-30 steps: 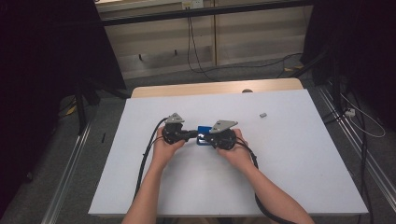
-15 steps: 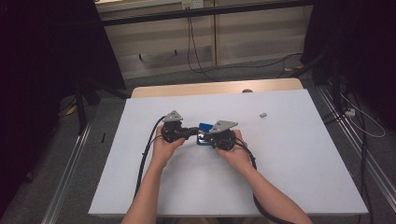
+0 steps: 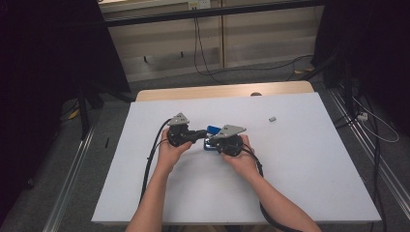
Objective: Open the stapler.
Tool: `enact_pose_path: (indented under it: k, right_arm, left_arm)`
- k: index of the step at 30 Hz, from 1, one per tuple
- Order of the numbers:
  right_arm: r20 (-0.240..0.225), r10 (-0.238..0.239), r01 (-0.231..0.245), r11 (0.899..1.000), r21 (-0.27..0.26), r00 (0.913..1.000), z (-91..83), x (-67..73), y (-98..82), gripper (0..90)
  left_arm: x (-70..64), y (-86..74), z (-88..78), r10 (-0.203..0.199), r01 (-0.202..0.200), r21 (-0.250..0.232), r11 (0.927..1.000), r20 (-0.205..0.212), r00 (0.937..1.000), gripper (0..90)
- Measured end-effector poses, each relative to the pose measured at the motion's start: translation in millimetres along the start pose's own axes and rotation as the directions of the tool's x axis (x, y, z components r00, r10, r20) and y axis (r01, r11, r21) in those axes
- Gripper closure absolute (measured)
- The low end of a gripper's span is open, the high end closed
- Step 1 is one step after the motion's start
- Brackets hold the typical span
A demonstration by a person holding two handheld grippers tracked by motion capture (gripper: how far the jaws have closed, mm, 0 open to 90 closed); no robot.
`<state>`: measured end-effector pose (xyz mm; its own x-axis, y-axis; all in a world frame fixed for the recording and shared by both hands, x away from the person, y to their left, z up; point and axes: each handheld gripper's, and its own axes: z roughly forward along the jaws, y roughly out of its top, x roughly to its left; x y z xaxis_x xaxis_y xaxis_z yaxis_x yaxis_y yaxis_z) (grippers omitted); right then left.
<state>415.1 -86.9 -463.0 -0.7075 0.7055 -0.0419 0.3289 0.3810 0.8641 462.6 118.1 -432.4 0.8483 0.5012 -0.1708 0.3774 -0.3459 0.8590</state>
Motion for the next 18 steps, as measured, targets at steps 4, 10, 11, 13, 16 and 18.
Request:
enact_pose_path:
  k: [4,10,11,13,16,18]
  right_arm:
    - [0.018,0.042,-0.041,0.998,-0.044,0.999,-0.2,-1.9,3.8,90.0]
    - [0.036,0.045,-0.043,0.997,-0.061,0.9983,4.6,2.1,2.8,90.0]
    - [0.031,0.052,-0.05,0.997,-0.066,0.9981,4.9,2.4,2.9,90.0]
    - [0.039,0.045,-0.043,0.997,-0.068,0.9982,4.9,3.7,4.2,90.0]
    - [0.059,0.042,-0.038,0.996,-0.08,0.9974,2.7,3.8,7.2,90.0]
    - [0.068,0.045,-0.039,0.995,-0.089,0.9966,1.6,3.4,8.0,90.0]
  left_arm:
    - [0.0,0.0,0.1,0.0,0.0,-0.002,1.0,-0.001,1.0,89.7]
    - [0.1,-1.0,0.6,0.004,-0.004,-0.003,1.0,-0.007,1.0,89.7]
    - [0.2,-1.2,0.7,0.003,-0.003,-0.001,1.0,-0.009,1.0,89.6]
    - [0.9,-2.3,1.5,0.005,-0.005,0.0,1.0,-0.013,0.9999,89.7]
    - [2.8,-3.7,2.0,0.004,-0.004,-0.006,1.0,-0.006,1.0,89.5]
    - [2.7,-4.6,3.5,0.001,-0.001,-0.008,1.0,-0.009,1.0,89.3]
